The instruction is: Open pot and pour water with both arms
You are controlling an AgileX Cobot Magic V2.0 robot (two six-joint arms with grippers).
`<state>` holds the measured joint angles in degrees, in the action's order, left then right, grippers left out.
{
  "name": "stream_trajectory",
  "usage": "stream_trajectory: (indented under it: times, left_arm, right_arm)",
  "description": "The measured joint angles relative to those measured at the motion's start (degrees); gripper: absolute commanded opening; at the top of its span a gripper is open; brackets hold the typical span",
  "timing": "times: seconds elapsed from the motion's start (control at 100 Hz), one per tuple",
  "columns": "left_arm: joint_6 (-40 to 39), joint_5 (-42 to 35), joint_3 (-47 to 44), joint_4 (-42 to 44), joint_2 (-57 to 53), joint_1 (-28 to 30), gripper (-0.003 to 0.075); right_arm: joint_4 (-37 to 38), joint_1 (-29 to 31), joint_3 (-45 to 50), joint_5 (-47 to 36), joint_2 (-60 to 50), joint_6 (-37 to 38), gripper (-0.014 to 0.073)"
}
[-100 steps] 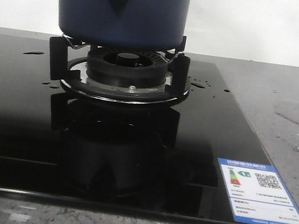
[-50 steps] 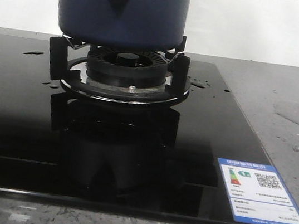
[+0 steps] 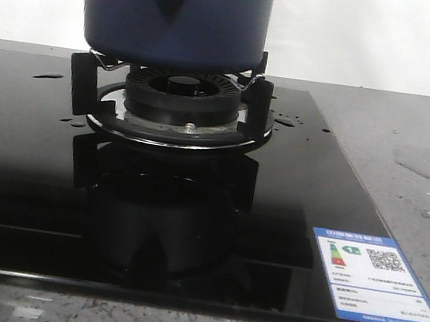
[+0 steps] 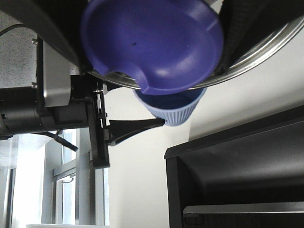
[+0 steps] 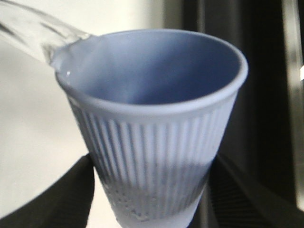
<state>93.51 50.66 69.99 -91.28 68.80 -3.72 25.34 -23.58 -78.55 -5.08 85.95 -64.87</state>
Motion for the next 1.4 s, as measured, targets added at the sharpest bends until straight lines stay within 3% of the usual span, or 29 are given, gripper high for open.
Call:
stream_trajectory:
  times: [0.42, 0.76, 1.04, 1.19, 1.4]
  left_arm:
    - [0.0, 0.0, 0.0, 0.0, 0.0, 0.0, 0.0281]
    - [-0.1, 0.0, 0.0, 0.0, 0.0, 0.0, 0.0281]
    - [-0.1, -0.1, 0.0, 0.0, 0.0, 0.0, 0.0281]
    - [-0.1, -0.1, 0.0, 0.0, 0.0, 0.0, 0.0281]
    - [-0.1, -0.1, 0.0, 0.0, 0.0, 0.0, 0.0281]
  right_arm:
    - [1.1, 0.0, -0.1, -2.1, 0.0, 0.0, 0.0225]
    - [15.8, 0.0, -0.1, -3.3, 0.0, 0.0, 0.0225]
    - [17.9, 0.0, -0.1, -4.6, 0.0, 0.0, 0.0225]
    - [11.8, 0.0, 0.3, -4.6, 0.0, 3.0, 0.0225]
    - [-9.2, -0.7, 3.3, 0.0, -0.1, 12.7, 0.0225]
